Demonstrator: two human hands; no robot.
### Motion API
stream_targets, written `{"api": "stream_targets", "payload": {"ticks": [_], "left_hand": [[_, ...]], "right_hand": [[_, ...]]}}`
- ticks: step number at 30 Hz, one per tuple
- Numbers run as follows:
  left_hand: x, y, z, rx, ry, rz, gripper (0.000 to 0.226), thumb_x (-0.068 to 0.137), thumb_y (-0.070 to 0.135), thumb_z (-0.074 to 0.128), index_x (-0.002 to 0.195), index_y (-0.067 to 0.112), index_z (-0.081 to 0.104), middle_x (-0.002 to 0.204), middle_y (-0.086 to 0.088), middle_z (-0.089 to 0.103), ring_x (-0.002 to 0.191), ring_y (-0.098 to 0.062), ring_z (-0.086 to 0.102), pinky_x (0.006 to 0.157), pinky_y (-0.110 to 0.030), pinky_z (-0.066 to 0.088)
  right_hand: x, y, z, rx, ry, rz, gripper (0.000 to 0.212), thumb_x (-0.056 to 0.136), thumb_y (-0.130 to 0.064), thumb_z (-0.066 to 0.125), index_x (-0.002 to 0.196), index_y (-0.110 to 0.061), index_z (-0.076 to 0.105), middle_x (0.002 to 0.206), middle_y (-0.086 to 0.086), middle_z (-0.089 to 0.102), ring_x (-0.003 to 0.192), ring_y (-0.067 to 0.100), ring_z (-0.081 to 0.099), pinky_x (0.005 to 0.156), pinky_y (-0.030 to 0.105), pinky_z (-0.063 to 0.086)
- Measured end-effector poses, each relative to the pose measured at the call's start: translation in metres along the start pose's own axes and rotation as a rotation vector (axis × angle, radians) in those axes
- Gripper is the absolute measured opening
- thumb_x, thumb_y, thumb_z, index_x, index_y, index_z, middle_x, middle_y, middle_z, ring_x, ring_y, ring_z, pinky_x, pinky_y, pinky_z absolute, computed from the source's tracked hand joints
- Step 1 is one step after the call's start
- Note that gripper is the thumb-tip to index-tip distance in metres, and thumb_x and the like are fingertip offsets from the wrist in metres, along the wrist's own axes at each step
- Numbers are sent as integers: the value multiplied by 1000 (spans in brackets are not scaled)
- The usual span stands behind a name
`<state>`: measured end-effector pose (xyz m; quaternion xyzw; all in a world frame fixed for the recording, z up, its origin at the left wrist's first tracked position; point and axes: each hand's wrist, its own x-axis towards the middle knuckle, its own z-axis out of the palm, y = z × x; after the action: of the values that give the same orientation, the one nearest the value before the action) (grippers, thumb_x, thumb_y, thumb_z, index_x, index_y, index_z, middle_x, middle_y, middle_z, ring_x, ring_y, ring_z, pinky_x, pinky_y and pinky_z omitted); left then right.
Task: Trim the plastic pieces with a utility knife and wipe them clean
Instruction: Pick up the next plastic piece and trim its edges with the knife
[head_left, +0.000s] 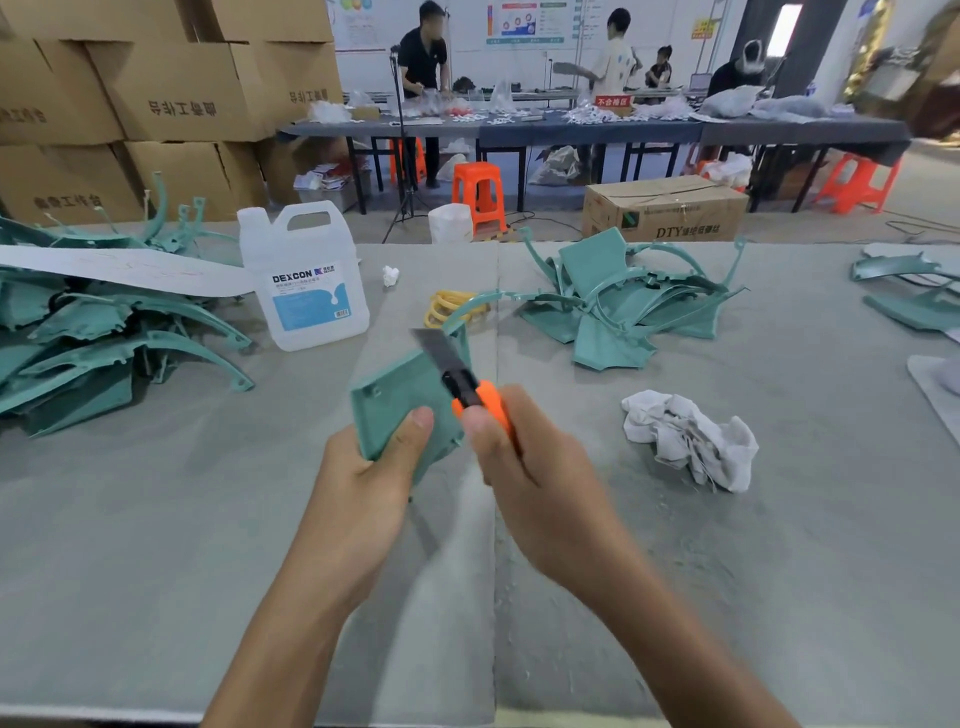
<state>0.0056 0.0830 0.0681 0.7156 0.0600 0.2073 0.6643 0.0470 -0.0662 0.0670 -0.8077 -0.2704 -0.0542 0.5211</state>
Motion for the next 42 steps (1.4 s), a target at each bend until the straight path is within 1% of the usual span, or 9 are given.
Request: {"api": "stream_targets", "payload": {"ticks": [4,11,14,19,22,27,32,36,42], "left_hand": [[-3,-3,0,93,-51,10,37,92,50,59,83,15,65,69,2,56,64,-10,46,59,-30,40],[-16,-5,-11,66,-7,33,21,89,49,55,104,55,70,97,20,75,83,5,65,73,-28,48],[-19,-2,-9,49,-22,49,25,91,48,55,111,54,68,107,19,75,95,4,67,78,-28,48],[-19,2,-2,17,27,32,17,93,46,59,103,43,72,86,11,72,73,-6,59,63,-27,46],[-21,5,0,-37,-13,-19,11,96,35,64,100,36,74,85,8,71,74,-8,58,67,-34,45],[-26,14,-1,-221,-83,-80,32,81,17,54,102,25,76,109,-6,75,106,-23,68,99,-49,48],[-33,20,6,-364,-43,-87,41,96,-2,46,100,23,79,108,-6,76,102,-18,71,94,-40,58],[-41,25,5,-487,8,-96,37,84,3,51,116,8,68,118,-9,73,111,-24,69,100,-45,53],[-42,27,5,-429,15,-104,35,97,-6,43,109,13,70,112,-4,76,108,-18,71,99,-35,51]], "right_hand": [[-10,-22,-2,-107,-103,-72,42,94,-72,27,90,-32,39,65,-10,55,53,13,47,47,29,31],[45,23,-35,-452,-67,172,33,105,-56,30,94,-27,43,76,-3,55,79,30,57,66,38,39],[47,25,-38,-360,7,159,30,105,-57,32,87,-34,40,73,-4,55,72,24,55,61,37,37],[3,-6,-5,-78,-12,-39,43,92,-71,32,88,-30,42,67,-3,58,55,13,50,52,31,39],[-5,-12,5,-114,-51,-111,37,95,-68,33,84,-32,33,68,-14,53,62,15,49,53,28,34],[1,-13,6,-136,-20,-162,29,99,-61,33,85,-36,31,75,-24,50,67,9,48,56,26,30],[14,-7,11,-191,62,-108,33,94,-69,26,87,-36,32,71,-19,53,65,4,49,55,23,32],[47,20,-9,-401,97,110,30,105,-56,30,92,-29,35,81,-5,51,78,30,50,64,40,32],[50,39,-28,-282,183,105,36,104,-56,34,81,-28,38,73,-3,52,64,17,48,55,35,28]]}}
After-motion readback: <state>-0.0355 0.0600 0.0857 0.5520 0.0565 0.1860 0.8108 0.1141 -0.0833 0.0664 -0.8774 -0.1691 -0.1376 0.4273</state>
